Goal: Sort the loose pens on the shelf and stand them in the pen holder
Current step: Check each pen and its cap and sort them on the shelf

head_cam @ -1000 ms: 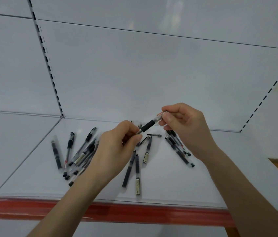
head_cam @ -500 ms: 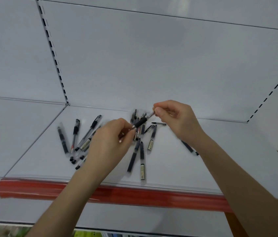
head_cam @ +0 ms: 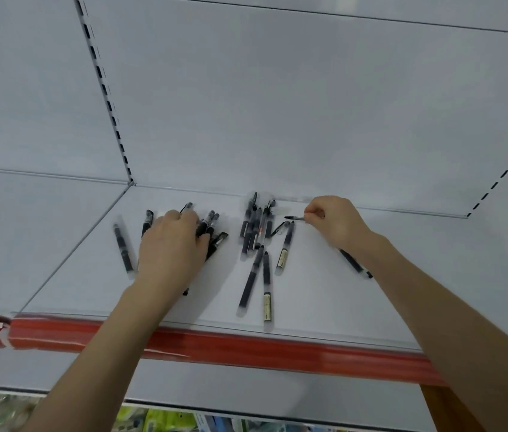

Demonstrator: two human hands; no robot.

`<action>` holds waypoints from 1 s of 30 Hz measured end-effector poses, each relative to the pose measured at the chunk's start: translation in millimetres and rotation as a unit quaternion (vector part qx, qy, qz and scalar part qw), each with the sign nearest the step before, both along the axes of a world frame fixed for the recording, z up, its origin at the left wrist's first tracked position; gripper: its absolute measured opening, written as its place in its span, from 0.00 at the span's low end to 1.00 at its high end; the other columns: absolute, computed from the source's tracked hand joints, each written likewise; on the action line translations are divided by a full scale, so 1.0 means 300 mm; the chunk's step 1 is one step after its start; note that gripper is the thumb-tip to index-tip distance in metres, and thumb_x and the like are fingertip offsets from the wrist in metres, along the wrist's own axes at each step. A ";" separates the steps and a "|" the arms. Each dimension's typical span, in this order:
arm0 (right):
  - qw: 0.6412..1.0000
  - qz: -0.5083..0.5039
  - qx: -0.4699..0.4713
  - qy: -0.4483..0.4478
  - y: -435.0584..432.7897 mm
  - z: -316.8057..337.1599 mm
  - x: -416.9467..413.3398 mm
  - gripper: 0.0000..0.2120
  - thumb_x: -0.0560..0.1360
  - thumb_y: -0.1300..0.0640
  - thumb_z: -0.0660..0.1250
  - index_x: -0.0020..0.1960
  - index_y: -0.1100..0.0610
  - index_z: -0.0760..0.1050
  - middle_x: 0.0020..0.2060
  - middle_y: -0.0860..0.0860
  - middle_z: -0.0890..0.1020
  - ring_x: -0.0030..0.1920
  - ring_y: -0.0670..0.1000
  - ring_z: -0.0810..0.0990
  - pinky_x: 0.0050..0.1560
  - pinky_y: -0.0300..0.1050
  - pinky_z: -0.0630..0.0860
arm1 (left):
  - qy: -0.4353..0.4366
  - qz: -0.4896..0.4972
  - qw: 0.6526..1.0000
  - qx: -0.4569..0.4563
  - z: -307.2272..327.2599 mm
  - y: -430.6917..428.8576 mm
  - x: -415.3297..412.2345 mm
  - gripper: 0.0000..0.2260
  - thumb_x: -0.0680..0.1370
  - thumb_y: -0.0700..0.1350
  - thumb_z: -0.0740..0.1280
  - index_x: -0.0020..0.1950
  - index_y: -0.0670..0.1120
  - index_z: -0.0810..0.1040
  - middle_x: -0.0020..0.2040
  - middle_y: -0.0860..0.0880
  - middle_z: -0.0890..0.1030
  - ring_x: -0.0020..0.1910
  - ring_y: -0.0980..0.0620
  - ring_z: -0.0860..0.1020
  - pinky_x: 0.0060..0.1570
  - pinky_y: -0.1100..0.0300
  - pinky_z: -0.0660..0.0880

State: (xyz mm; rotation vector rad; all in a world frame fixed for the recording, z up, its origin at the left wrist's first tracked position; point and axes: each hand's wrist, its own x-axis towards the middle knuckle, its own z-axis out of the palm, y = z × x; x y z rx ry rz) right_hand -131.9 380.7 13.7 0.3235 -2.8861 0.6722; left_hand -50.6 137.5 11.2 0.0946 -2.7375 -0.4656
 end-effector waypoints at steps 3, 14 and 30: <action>0.999 0.001 0.046 -0.005 -0.018 -0.002 -0.019 0.09 0.76 0.62 0.60 0.50 0.64 0.78 0.49 0.57 0.81 0.52 0.57 0.76 0.53 0.50 0.72 | 0.004 -0.075 0.996 0.058 0.018 0.062 -0.037 0.08 0.77 0.44 0.62 0.50 0.42 0.78 0.47 0.44 0.78 0.47 0.44 0.76 0.43 0.57 0.70; 1.000 -0.025 0.008 -0.001 -0.008 0.018 0.003 0.12 0.78 0.60 0.58 0.56 0.62 0.76 0.51 0.58 0.80 0.53 0.58 0.77 0.54 0.50 0.73 | -0.118 -0.113 0.986 -0.020 0.007 0.251 -0.225 0.08 0.77 0.40 0.57 0.45 0.40 0.75 0.49 0.41 0.78 0.45 0.42 0.75 0.39 0.56 0.68; 0.954 -0.034 -0.295 -0.027 0.094 0.081 0.135 0.06 0.77 0.59 0.61 0.45 0.50 0.75 0.37 0.49 0.80 0.34 0.47 0.75 0.38 0.36 0.72 | -0.103 -0.119 0.974 0.165 0.043 0.251 -0.219 0.04 0.73 0.42 0.62 0.39 0.44 0.73 0.33 0.49 0.75 0.33 0.49 0.73 0.32 0.59 0.69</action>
